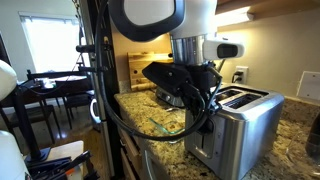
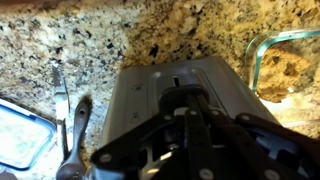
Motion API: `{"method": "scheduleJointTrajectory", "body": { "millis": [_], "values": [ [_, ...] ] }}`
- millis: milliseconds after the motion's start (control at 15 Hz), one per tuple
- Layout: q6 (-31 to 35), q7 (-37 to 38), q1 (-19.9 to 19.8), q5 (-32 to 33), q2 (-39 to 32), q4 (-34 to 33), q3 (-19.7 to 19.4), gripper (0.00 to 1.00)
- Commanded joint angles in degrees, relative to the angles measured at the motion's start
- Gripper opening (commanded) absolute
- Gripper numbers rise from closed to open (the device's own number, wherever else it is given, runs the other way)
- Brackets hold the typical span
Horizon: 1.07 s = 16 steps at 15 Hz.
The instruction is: Put the slice of bread in the toaster then push down the lever
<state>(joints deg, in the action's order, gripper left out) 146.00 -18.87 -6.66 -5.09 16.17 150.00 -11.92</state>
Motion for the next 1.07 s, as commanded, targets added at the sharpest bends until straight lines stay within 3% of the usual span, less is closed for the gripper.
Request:
{"method": "scheduleJointTrajectory", "body": {
  "millis": [0,533,1000],
  "values": [
    [1.8,1.4,0.5,-0.2,-2.1,-0.6,0.1,0.03],
    [2.0,1.0,0.6,-0.7,-2.9,-0.9,0.0,0.03],
    [4.1,1.9,0.8,-1.3,-8.3,-2.6,0.6,0.03]
  ]
}}
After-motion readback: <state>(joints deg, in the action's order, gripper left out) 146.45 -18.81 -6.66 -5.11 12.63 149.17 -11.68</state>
